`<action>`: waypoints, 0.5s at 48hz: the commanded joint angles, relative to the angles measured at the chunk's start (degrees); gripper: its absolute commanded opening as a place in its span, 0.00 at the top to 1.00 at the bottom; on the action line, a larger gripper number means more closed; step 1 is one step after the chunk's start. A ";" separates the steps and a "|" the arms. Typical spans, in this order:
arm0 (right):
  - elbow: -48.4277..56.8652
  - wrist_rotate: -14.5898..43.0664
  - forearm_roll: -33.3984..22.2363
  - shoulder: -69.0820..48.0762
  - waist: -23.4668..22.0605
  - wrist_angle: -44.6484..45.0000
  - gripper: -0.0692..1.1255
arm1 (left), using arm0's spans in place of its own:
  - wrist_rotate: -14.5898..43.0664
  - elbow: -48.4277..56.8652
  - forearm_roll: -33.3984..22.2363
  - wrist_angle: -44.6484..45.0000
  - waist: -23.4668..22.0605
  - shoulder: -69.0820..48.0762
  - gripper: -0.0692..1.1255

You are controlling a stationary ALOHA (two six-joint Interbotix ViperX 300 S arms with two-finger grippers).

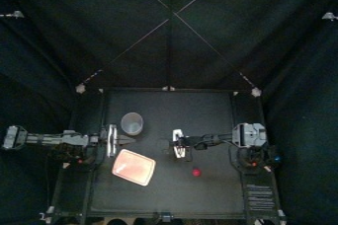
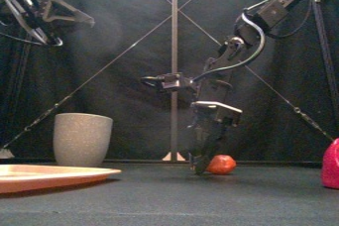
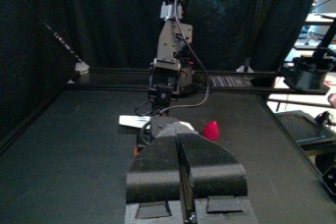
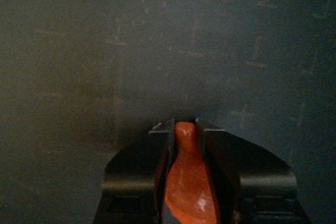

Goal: Pick the drumstick then place it on the pink plate
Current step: Place drumstick on the pink plate

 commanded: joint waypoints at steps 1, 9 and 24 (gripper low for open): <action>0.18 0.00 0.26 -0.53 -0.70 0.44 0.40 | 0.00 -0.70 0.00 -0.53 0.09 0.18 0.77; 0.44 0.09 0.53 -0.18 -1.23 0.79 0.41 | 0.09 -0.70 0.00 -0.53 0.00 0.18 0.77; 0.00 0.70 1.93 -0.88 -1.58 1.58 0.52 | 0.09 -0.70 0.00 -0.53 0.18 0.18 0.77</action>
